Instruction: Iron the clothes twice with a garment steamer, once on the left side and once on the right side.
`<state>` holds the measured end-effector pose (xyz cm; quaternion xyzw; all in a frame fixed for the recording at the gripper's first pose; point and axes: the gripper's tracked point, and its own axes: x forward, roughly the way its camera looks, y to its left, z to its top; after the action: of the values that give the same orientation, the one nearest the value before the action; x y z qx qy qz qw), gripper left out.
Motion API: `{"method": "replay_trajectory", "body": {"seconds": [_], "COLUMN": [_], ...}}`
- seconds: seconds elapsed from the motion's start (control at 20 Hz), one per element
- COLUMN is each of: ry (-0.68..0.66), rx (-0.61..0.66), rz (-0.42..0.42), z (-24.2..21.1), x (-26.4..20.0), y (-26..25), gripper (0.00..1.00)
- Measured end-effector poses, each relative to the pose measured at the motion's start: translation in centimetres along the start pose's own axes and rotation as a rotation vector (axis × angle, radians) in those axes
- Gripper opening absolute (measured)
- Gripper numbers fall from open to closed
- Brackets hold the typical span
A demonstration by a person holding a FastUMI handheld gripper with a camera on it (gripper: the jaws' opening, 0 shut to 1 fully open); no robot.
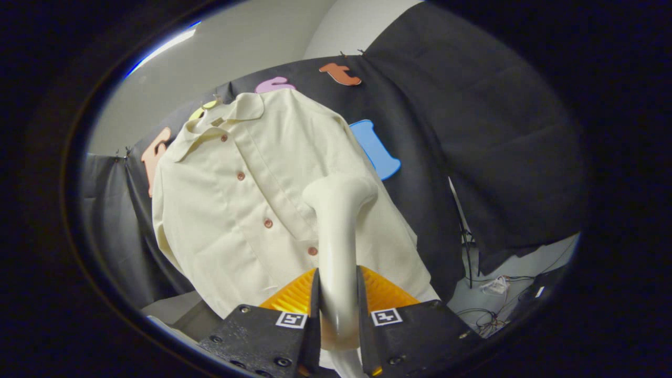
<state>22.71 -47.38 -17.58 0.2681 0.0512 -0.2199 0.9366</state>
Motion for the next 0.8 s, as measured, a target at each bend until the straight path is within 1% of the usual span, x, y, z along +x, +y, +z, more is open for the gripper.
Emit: {"method": "replay_trajectory", "body": {"seconds": [0.15,0.4,0.8], "ry": [0.032,0.078,0.124], "rx": [-0.001,0.022,0.037], "rz": [-0.034,-0.060,-0.087], "z": [-2.4,-6.2,-9.3], "x": [-0.7,-2.1,-4.1], "y": [-1.5,-3.0,-4.2], "gripper": [0.30,0.30,0.30]}}
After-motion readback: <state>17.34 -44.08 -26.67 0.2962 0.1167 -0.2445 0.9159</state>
